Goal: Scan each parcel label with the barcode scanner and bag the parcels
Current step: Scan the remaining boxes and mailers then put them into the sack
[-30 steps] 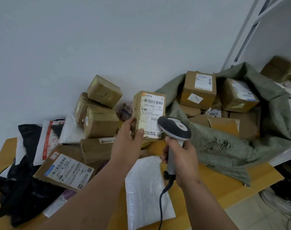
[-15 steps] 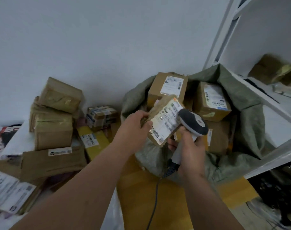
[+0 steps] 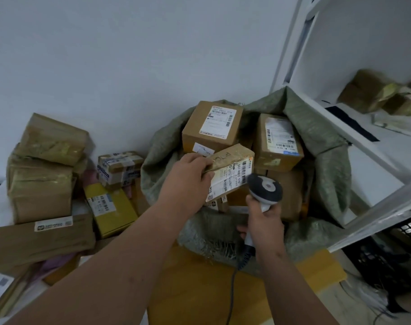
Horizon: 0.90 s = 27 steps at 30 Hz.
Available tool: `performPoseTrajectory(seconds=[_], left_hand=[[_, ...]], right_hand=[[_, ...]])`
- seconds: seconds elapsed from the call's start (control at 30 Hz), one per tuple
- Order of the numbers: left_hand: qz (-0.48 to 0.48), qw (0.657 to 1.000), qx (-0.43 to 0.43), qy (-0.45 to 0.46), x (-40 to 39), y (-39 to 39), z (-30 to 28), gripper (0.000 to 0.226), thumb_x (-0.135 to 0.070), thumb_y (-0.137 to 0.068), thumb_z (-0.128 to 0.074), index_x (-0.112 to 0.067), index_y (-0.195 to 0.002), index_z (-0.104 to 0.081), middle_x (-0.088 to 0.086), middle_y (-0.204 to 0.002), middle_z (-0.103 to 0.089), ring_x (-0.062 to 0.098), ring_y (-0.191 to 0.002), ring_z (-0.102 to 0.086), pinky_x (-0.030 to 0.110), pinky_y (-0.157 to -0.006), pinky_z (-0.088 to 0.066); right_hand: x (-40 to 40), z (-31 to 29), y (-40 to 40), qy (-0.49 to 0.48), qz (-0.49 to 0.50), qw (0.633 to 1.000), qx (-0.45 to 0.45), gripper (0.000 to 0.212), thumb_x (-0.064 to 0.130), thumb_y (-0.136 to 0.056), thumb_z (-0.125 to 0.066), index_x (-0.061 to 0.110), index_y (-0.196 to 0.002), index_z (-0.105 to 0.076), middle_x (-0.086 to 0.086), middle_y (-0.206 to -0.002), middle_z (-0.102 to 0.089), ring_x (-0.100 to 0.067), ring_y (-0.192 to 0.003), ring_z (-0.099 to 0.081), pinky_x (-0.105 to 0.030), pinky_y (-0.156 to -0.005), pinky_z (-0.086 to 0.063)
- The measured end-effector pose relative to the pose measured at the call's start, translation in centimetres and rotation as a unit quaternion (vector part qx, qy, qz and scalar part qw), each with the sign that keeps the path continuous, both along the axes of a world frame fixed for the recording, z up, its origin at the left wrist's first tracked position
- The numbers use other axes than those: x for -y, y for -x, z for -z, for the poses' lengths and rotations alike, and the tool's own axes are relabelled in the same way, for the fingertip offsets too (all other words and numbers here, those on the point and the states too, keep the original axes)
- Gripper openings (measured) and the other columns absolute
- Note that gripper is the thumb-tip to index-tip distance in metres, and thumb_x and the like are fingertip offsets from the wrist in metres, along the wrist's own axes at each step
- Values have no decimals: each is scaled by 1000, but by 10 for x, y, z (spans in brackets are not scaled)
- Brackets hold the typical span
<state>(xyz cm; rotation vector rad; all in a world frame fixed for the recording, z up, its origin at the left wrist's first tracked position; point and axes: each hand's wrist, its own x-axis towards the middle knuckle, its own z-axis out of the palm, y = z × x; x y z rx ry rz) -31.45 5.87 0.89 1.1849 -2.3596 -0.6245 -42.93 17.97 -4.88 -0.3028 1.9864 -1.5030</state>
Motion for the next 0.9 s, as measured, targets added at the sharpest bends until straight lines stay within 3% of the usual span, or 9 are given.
performPoseTrajectory(seconds=[0.13, 0.27, 0.4, 0.5, 0.57, 0.63, 0.7, 0.77, 0.9], left_hand=[[7, 999, 15, 35, -5, 10, 3, 38, -32, -98, -53, -25, -135, -55, -7, -139, -46, 14, -122, -43, 34, -100, -46], [10, 998, 14, 53, -8, 17, 3, 38, -33, -98, -52, -25, -134, -55, -5, -138, -48, 16, -121, -46, 36, -98, -47], [32, 997, 45, 48, -12, 22, 8, 37, -34, -98, -50, -26, -134, -55, -6, -138, -48, 16, -123, -45, 32, -101, -42], [51, 996, 75, 23, -16, 25, 9, 37, -33, -99, -50, -26, -135, -54, -6, -139, -47, 16, -124, -45, 32, -103, -40], [73, 993, 97, 1, -19, 29, 10, 39, -31, -100, -49, -23, -137, -53, -4, -142, -46, 16, -127, -44, 31, -105, -37], [90, 989, 118, -26, -22, 33, 13, 41, -28, -102, -46, -20, -142, -50, 0, -150, -40, 17, -135, -38, 28, -110, -29], [77, 990, 92, -68, -23, 35, 19, 42, -23, -103, -43, -20, -145, -46, 1, -157, -27, 17, -140, -32, 21, -111, -24], [42, 992, 28, -115, -25, 34, 25, 45, -16, -103, -43, -20, -147, -43, 2, -159, -17, 18, -139, -33, 22, -112, -30], [-1, 995, -18, -97, -30, 26, 33, 45, -13, -100, -48, -21, -144, -46, 6, -152, -21, 22, -131, -40, 31, -104, -45]], right_hand=[[-8, 14, 5, -49, -38, 998, -30, 54, 47, -94, -61, 28, -138, -35, 2, -84, -65, -24, -63, -73, -51, -70, -61], [-14, 13, 8, -40, -47, 996, -60, 48, 46, -94, -62, 24, -131, -40, -7, -79, -70, -20, -58, -70, -38, -56, -58], [-21, 12, 17, -39, -8, 994, -99, 41, 54, -91, -58, 41, -118, -31, 7, -87, -65, -33, -74, -71, -53, -72, -59], [-29, 12, 26, -54, 3, 995, -80, 45, 60, -89, -57, 53, -120, -25, 13, -89, -60, -34, -78, -71, -55, -78, -58], [-34, 14, 27, -67, -15, 996, -62, 53, 59, -91, -56, 50, -131, -23, 14, -88, -57, -31, -75, -72, -54, -78, -58], [-40, 17, 24, -74, -35, 995, -51, 46, 55, -94, -56, 42, -126, -26, 11, -87, -58, -29, -71, -73, -54, -78, -59], [-45, 20, 18, -78, -51, 994, -59, 48, 55, -93, -57, 33, -128, -31, 8, -90, -62, -29, -74, -73, -53, -79, -59], [-47, 24, 14, -82, -63, 992, -79, 59, 58, -92, -56, 31, -138, -30, 3, -98, -66, -29, -82, -72, -50, -81, -58], [-49, 22, 10, -40, -47, 993, -96, 67, 60, -90, -57, 30, -144, -30, -1, -94, -73, -24, -78, -73, -50, -78, -59]])
